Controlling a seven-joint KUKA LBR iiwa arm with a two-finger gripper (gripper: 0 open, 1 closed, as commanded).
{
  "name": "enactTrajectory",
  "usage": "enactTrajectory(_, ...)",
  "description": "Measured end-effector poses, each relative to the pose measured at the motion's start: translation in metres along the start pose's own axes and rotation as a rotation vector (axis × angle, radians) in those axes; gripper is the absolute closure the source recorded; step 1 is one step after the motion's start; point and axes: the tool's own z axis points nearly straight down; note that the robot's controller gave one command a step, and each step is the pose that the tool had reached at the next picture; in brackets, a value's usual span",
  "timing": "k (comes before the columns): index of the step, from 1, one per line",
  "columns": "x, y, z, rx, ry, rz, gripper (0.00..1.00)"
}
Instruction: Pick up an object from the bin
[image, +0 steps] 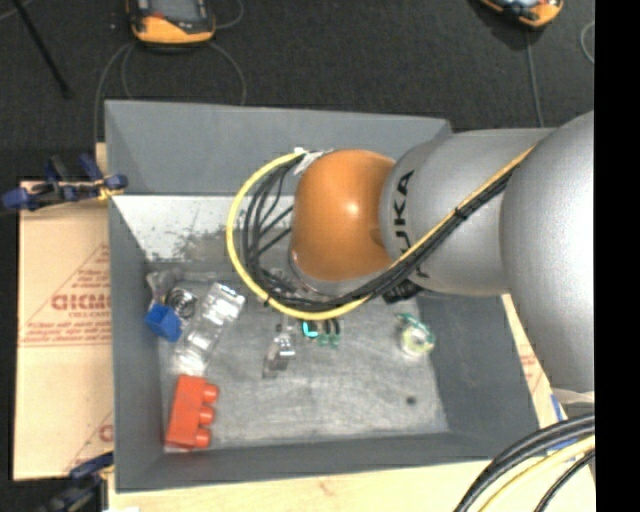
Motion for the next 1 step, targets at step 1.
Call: enactTrajectory(1, -0.0473, -0.1151, -0.0401, 0.004, -0.014, 0.076, 0.00)
